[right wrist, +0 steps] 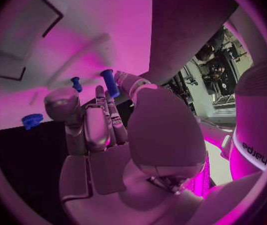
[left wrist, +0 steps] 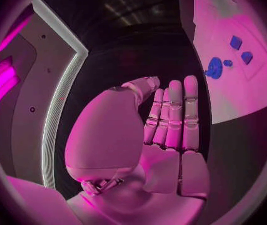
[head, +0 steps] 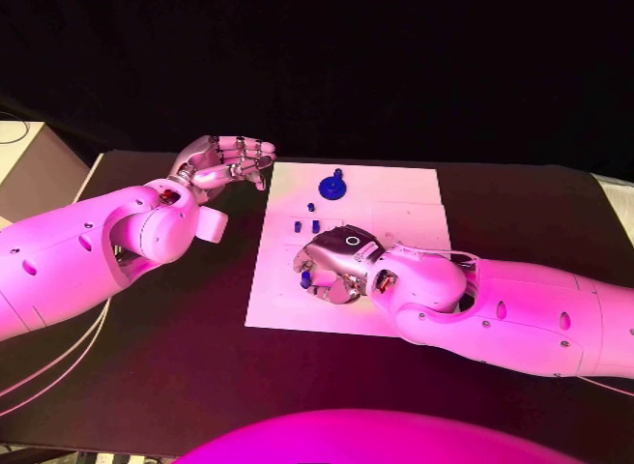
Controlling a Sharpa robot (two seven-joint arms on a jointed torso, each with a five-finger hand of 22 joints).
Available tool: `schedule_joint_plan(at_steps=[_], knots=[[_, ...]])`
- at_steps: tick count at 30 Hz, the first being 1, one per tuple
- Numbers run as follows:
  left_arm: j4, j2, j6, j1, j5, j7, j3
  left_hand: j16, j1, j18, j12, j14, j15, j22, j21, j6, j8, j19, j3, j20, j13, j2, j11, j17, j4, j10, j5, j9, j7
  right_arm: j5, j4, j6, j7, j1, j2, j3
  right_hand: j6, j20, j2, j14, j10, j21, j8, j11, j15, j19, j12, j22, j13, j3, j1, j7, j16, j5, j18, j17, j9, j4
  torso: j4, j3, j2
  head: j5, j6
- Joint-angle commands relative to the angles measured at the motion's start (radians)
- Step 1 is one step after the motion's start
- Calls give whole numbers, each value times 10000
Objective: Assemble the parts on the task board
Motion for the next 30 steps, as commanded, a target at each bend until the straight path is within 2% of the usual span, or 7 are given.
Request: schedule_joint_plan(at_steps=[1,6,8,16,22,25,30], knots=[[27,9,201,-2,89,7,8,-53,61,70,-15,-23,50,-13,-18,60,65,46,-43,-4,-15,25,10,-12,5,-49,34,-14,13,-161,1,-175,-119,-10,-14,0,-152,28,32,-55,-186,-183,-118,19,95,-95,43,-148,-18,-254,170,13,-92,78,93,-116,-66,9,2,9,4,-11,-6],[24,8,207,-2,91,-2,8,-53,61,70,-15,-23,50,-13,-18,60,65,46,-43,-4,-15,25,10,-12,5,-49,34,-14,13,-170,-16,-388,-203,-11,-54,0,-1030,164,402,-344,-1193,-1216,-490,219,249,-371,94,-1022,-29,-2072,936,-266,-484,162,244,-829,-461,439,3,1,2,-28,11],[22,11,208,-2,92,-3,8,-53,61,70,-15,-23,50,-13,-18,60,65,46,-43,-4,-15,25,10,-12,5,-49,34,-14,13,-168,-18,-532,-218,-11,-102,0,-2361,281,211,-612,-1977,-2213,-532,373,381,-609,136,-1879,-24,-3263,1903,-512,-783,177,387,-1397,-1028,1631,1,2,-1,-34,25],[6,27,220,-2,92,-2,8,-53,61,70,-15,-23,50,-13,-18,60,65,46,-43,-4,-15,25,10,-12,5,-49,34,-14,13,276,183,-834,-42,17,-544,26,-4295,423,-321,-782,-2870,-2759,-624,562,541,-632,168,-2315,-17,-4867,1556,-1021,-909,442,440,-1747,-1786,1705,-4,7,-14,-90,109],[-29,71,219,-4,100,-2,8,-53,61,70,-15,-23,50,-13,-18,60,65,46,-43,-4,-15,25,10,-12,5,-49,34,-14,13,1981,618,-984,1177,263,-1432,62,-3641,360,199,-1046,-2329,-3597,-413,420,446,-859,666,-3039,44,-4457,1800,-283,-1234,363,577,-2367,-1603,1679,8,8,-35,-206,175],[-53,95,225,-18,116,8,7,-54,63,70,-20,-21,53,-15,-19,44,64,46,-46,-2,-25,28,14,-16,6,-74,34,-24,14,3150,886,-1259,1917,410,-2028,68,-1503,177,925,-924,-903,-3333,217,139,224,-667,1519,-2740,174,-3869,1872,362,-1152,228,519,-2202,-997,1594,-25,29,-47,-178,233],[-40,95,282,-100,142,65,7,-45,48,70,32,-4,49,-18,-21,47,74,51,-50,1,-17,57,0,-17,26,8,34,-33,7,4860,1204,-1486,2828,663,-3189,80,-271,-2,1397,-425,697,-1934,680,-96,30,-128,1841,-1409,129,-3002,1904,142,-393,-196,274,-824,-1033,1625,-69,69,-96,-214,247]])
